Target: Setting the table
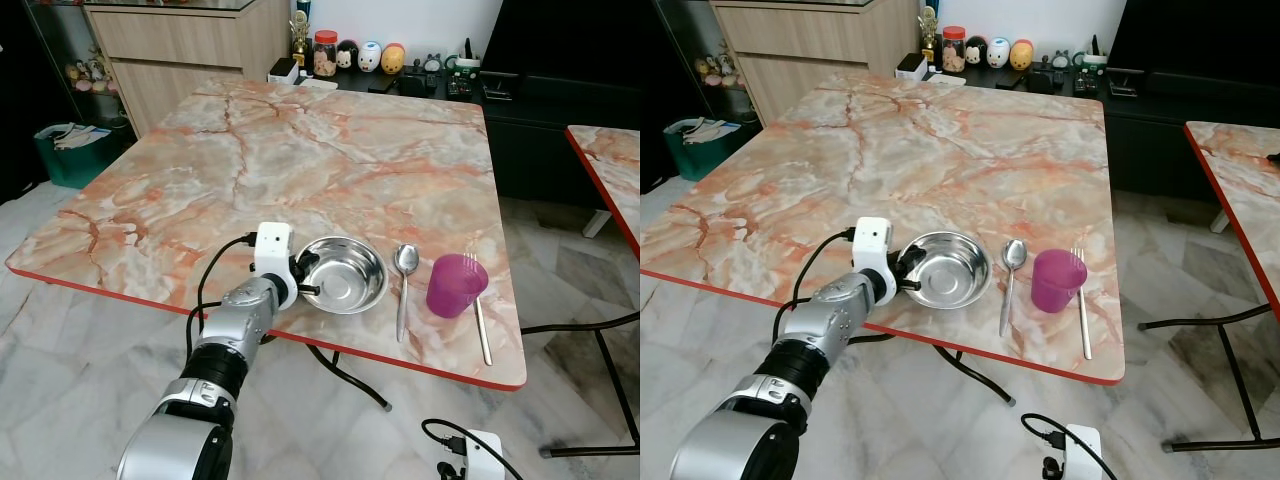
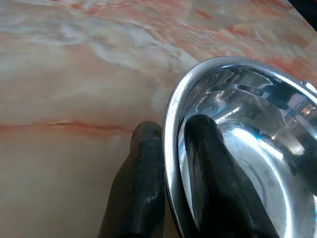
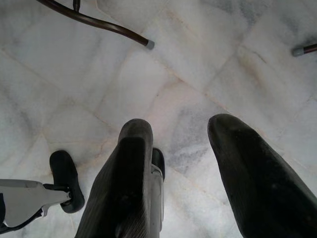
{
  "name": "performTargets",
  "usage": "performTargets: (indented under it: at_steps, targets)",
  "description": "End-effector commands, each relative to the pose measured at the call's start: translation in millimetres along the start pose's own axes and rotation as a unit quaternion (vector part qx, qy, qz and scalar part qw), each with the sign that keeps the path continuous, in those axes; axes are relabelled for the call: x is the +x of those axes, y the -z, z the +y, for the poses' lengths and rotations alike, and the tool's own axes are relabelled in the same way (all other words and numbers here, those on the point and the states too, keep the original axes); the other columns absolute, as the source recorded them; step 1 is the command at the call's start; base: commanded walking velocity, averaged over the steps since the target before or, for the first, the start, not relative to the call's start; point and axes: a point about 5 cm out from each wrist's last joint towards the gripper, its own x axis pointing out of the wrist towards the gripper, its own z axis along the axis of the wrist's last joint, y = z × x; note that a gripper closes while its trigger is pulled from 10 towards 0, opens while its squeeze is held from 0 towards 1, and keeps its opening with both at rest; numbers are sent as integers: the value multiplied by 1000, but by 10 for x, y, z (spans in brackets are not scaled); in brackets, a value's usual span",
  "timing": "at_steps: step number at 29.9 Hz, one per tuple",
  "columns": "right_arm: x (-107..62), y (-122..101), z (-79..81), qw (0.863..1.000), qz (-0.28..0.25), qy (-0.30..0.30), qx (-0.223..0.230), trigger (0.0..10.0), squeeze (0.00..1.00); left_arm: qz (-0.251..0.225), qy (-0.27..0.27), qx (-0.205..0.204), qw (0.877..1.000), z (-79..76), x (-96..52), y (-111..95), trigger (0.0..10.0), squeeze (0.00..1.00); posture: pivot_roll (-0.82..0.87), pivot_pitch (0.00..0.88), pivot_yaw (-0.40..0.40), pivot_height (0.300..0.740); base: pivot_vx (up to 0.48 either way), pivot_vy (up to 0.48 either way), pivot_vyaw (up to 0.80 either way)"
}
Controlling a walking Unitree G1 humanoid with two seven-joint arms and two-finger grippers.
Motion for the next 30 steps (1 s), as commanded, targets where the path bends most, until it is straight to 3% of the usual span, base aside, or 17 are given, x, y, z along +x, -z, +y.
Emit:
performTargets:
  at_steps: [1,4,5,6,7,10,16,17,22,23,28,30]
  targets:
    - [-5,22,-8,1000,4,1,2,10000,0,18,-18,-1,1000,97,-44,99,0,0,69,0,-26,711,0,0,0]
    - [-5,24,-11,1000,4,2,1,10000,0,-5,-15,-41,999,120,-88,87,0,0,68,0,-29,711,0,0,0]
    - [-5,24,-13,1000,4,2,1,10000,0,-23,-8,-48,999,116,-104,57,902,0,67,0,-29,711,0,0,0]
    - [-6,24,-14,1000,4,2,1,10000,0,-41,-1,-58,997,108,-121,22,6235,0,67,0,-29,711,0,0,0]
    - [-6,24,-16,1000,4,3,1,10000,0,-60,6,-82,995,101,-139,-17,10000,0,67,0,-31,711,0,0,0]
    - [-5,21,-21,1000,4,3,-1,10000,0,-98,29,-133,986,89,-203,-103,10000,0,70,0,-34,711,0,0,0]
    - [-5,14,-29,1000,3,5,-3,10000,0,-131,44,-162,977,115,-301,-148,10000,0,68,0,-37,711,0,0,0]
    - [-6,14,-33,1000,2,6,-3,10000,0,-151,41,-187,970,149,-362,-182,10000,0,69,0,-40,711,0,0,0]
    - [-6,14,-41,1000,2,8,-3,10000,0,-184,57,-227,955,145,-468,-258,10000,0,67,0,-43,711,0,0,0]
    - [-7,14,-45,1000,2,8,-3,10000,0,-200,63,-243,947,138,-504,-313,10000,0,64,0,-45,711,0,0,0]
    - [-8,10,-57,1000,0,12,-1,10000,0,-249,118,-244,930,11,-644,-558,10000,0,68,0,-52,711,0,0,0]
    - [-8,4,-63,1000,-2,13,-2,10000,0,-268,108,-217,932,-7,-683,-683,10000,0,69,0,-53,711,0,0,0]
